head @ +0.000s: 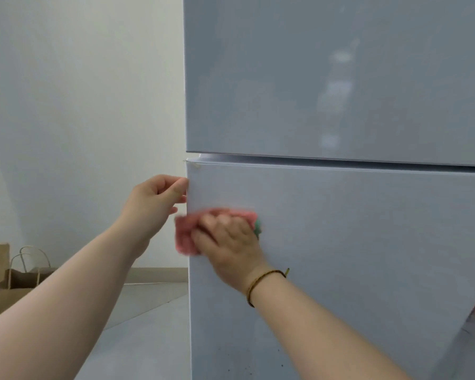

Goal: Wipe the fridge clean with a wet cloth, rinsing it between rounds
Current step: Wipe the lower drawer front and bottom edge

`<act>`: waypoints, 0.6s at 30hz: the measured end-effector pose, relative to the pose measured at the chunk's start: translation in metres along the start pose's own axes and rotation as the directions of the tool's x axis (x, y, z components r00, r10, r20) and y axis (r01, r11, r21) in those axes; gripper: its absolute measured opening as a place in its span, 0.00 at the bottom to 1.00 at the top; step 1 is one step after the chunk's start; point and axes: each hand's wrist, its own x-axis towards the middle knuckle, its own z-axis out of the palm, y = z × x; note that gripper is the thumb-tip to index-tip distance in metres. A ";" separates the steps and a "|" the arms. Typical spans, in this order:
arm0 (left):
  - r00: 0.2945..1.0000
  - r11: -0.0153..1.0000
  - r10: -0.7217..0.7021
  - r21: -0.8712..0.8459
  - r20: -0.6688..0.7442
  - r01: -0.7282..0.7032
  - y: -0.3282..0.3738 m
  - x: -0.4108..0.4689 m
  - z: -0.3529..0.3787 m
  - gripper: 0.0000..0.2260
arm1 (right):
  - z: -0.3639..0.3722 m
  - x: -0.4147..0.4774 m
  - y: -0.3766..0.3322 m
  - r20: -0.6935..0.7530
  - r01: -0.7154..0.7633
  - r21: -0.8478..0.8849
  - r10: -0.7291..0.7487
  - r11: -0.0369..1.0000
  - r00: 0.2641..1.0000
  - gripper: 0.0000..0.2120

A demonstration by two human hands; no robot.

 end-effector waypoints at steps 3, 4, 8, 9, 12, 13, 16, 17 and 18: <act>0.999 1.000 0.003 -0.001 -0.032 -0.003 -0.002 -0.003 0.006 0.08 | -0.014 -0.039 0.004 0.160 0.250 0.098 -0.263 0.963 0.951 0.09; 0.998 1.000 0.011 0.002 -0.059 -0.011 -0.002 -0.005 0.009 0.08 | -0.019 -0.044 0.011 0.184 0.295 0.125 -0.315 0.947 0.931 0.09; 0.993 0.997 0.065 0.057 -0.094 -0.060 -0.004 -0.006 0.012 0.09 | -0.041 -0.016 0.071 0.121 0.265 0.046 -0.268 0.963 0.956 0.06; 0.991 0.993 0.085 0.085 -0.100 -0.076 -0.004 -0.006 0.012 0.09 | -0.044 -0.005 0.085 0.066 0.146 0.014 -0.146 0.989 0.987 0.05; 0.985 0.989 0.111 0.111 -0.134 -0.096 -0.006 -0.007 0.015 0.10 | -0.037 0.014 0.081 -0.185 -0.343 0.009 0.339 0.939 0.923 0.07; 0.983 0.990 0.110 0.108 -0.144 -0.095 -0.006 -0.008 0.017 0.10 | -0.029 0.013 0.067 -0.226 -0.422 0.017 0.414 0.907 0.882 0.07; 0.983 0.993 0.090 0.093 -0.161 -0.075 -0.009 -0.010 0.021 0.09 | -0.011 -0.020 0.015 -0.084 -0.240 -0.020 0.237 0.971 0.968 0.11; 0.984 0.994 0.088 0.081 -0.155 -0.076 -0.010 -0.011 0.022 0.09 | -0.012 -0.037 0.005 0.036 -0.078 -0.020 0.078 0.997 0.996 0.12; 0.986 0.994 0.093 0.076 -0.140 -0.083 -0.011 -0.012 0.021 0.09 | -0.016 -0.055 0.000 0.151 0.086 0.001 -0.085 0.996 0.985 0.13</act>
